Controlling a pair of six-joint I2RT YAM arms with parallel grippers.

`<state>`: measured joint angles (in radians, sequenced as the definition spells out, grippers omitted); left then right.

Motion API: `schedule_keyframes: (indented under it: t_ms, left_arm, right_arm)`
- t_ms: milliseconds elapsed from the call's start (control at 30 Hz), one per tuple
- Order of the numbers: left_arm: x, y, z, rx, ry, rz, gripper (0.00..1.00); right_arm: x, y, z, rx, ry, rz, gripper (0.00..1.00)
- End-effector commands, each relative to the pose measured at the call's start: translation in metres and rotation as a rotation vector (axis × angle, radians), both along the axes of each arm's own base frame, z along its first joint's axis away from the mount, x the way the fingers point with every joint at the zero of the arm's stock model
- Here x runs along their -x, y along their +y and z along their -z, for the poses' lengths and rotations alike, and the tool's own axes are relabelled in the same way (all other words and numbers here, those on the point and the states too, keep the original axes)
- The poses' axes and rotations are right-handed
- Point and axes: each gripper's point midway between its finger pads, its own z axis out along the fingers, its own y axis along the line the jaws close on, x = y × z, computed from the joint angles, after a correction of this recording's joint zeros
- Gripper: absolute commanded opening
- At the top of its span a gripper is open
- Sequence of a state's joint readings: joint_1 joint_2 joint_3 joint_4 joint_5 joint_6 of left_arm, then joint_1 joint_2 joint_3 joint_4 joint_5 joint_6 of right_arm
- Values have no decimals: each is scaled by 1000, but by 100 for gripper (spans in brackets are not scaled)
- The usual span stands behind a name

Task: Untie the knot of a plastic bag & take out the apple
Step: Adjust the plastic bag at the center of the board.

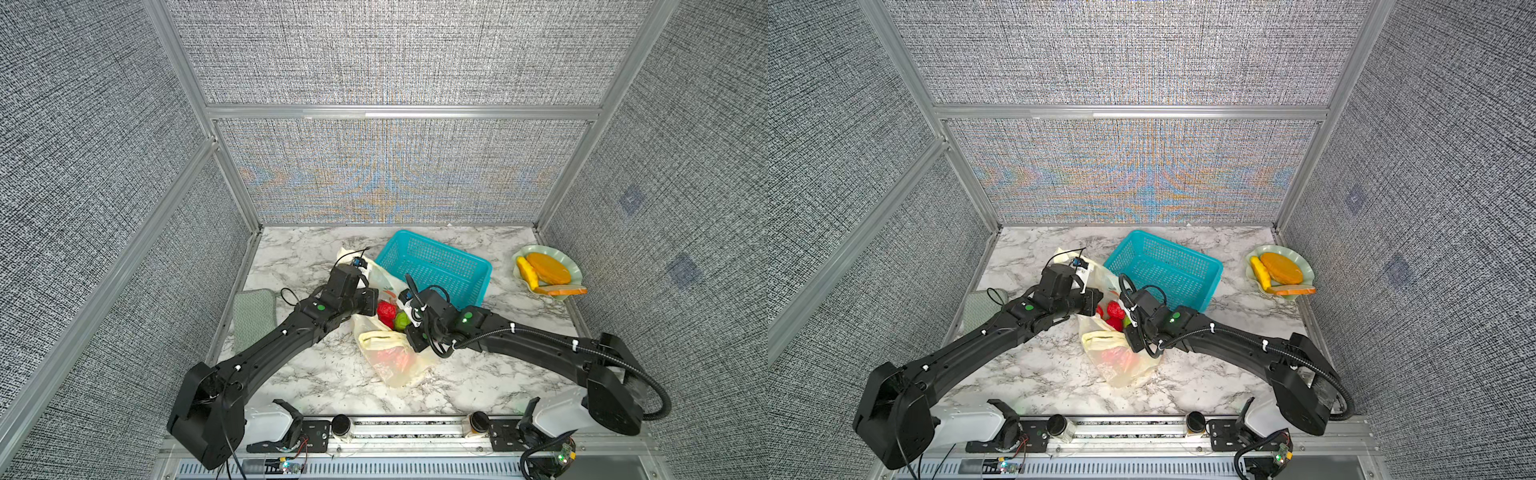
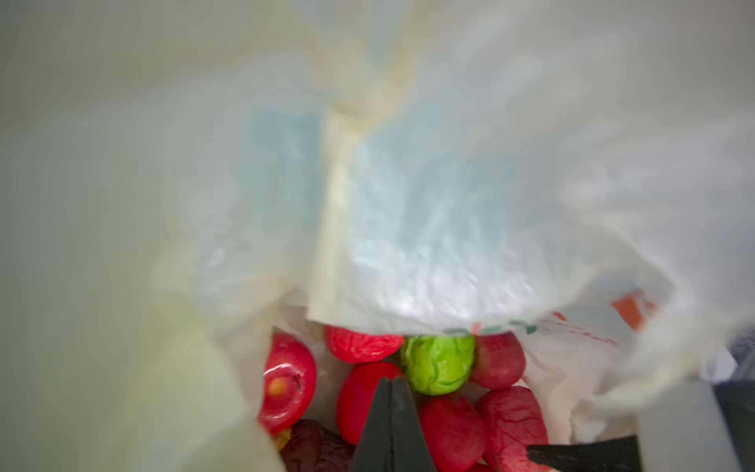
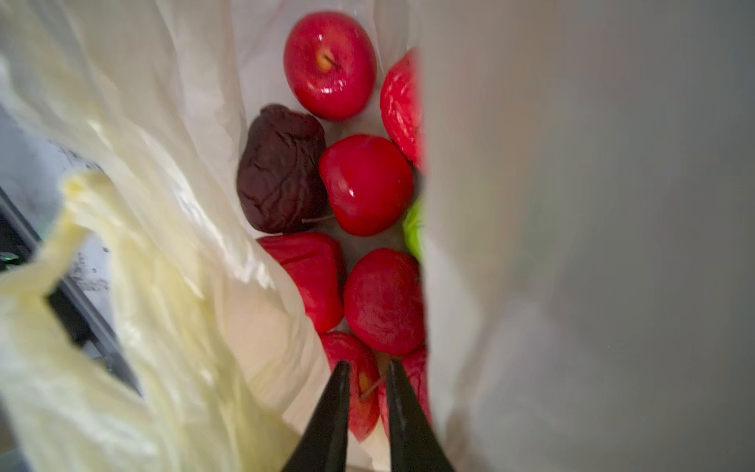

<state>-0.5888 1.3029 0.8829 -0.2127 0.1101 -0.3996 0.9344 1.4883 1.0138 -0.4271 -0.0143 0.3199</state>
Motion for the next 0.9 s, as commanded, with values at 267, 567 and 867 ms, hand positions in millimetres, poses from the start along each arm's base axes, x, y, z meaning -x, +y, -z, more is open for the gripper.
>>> schedule_keyframes:
  t_ms: [267, 567, 867]
  left_arm:
    - [-19, 39, 46, -83, 61, -114, 0]
    - [-19, 75, 70, -166, 118, -202, 0]
    - [-15, 84, 72, -154, 134, -213, 0]
  right_arm:
    - [50, -40, 41, 161, 187, 8, 20]
    - [60, -77, 68, 323, 233, 81, 20]
    - [9, -50, 54, 292, 95, 97, 27]
